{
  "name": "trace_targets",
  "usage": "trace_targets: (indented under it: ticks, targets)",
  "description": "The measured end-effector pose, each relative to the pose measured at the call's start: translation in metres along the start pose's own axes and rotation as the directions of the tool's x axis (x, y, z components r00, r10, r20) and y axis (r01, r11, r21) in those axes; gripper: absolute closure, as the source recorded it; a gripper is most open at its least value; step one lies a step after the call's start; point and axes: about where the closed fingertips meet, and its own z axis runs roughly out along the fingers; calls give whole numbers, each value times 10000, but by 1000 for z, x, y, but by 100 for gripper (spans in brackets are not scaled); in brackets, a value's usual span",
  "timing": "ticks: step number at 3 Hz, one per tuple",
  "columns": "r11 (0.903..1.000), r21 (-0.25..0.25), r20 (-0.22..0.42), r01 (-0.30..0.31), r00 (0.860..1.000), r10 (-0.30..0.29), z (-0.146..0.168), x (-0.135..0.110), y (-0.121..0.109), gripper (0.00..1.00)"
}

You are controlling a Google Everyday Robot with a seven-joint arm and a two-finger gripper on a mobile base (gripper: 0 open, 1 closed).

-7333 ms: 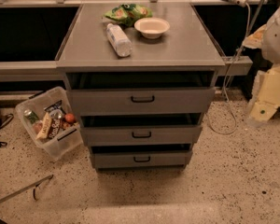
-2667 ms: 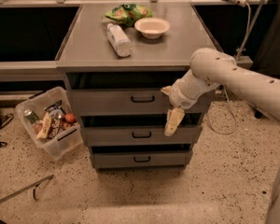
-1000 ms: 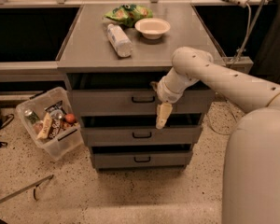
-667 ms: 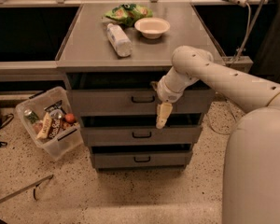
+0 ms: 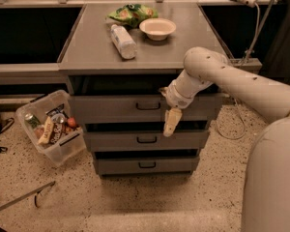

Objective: Open top drawer

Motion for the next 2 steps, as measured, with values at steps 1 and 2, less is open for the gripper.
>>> trace_targets:
  ticks: [1, 2]
  targets:
    - [9991, -400, 101, -117, 9999, 121, -1, 0, 15, 0]
    - [9965, -631, 409, -553, 9975, 579, -18, -6, 52, 0]
